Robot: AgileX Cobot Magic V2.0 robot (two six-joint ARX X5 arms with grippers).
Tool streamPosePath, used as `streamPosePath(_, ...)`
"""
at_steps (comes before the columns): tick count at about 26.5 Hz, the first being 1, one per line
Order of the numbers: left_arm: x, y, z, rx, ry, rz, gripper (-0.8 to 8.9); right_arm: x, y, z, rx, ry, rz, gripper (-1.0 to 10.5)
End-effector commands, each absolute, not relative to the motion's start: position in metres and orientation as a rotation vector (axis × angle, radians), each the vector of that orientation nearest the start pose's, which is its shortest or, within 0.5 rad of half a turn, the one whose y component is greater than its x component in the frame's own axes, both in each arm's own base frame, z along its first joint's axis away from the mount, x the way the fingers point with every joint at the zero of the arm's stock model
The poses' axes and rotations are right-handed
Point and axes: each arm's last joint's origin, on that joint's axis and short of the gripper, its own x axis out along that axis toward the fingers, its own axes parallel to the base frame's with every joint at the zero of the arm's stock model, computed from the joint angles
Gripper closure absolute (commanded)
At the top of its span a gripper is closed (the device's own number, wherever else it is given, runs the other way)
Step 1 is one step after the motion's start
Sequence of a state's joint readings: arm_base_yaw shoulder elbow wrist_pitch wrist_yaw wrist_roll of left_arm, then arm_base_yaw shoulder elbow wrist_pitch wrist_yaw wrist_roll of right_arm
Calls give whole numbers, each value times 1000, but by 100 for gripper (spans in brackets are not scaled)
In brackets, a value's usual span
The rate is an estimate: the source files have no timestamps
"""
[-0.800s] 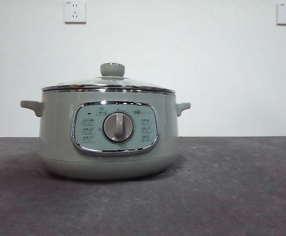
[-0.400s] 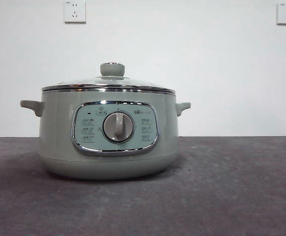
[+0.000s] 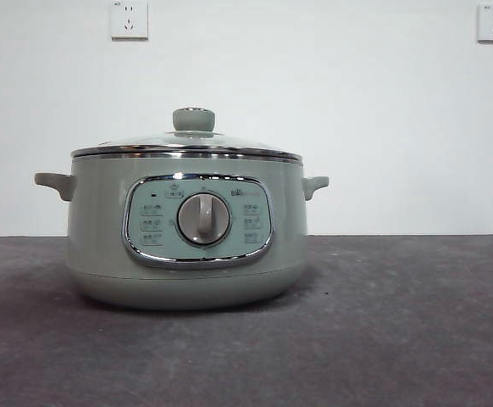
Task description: Pick up the egg,open the lid,put the egg in the pot,close the lid
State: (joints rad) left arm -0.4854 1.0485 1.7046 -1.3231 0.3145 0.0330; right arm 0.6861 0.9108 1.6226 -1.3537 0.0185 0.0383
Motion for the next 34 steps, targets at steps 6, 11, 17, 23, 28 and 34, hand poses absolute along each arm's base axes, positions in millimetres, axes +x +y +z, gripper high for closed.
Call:
streamPosePath(6, 119, -70, 467, 170, 685, -698, 814, 69, 56, 455, -199, 676, 623, 945)
streamPosePath(11, 129, -75, 463, 211, 702, -708, 814, 73, 59, 454, -204, 690, 621, 945)
streamPosePath(17, 128, -67, 470, 198, 595, -679, 814, 81, 65, 452, -213, 716, 618, 945)
streamPosePath(23, 113, -40, 464, 133, 141, -716, 814, 89, 72, 449, -225, 747, 614, 945)
streamPosePath(28, 101, -24, 408, 156, -22, -606, 814, 96, 78, 447, -234, 769, 611, 945)
streamPosePath(34, 91, -9, 279, 167, 55, -372, 814, 108, 88, 442, -252, 812, 602, 945)
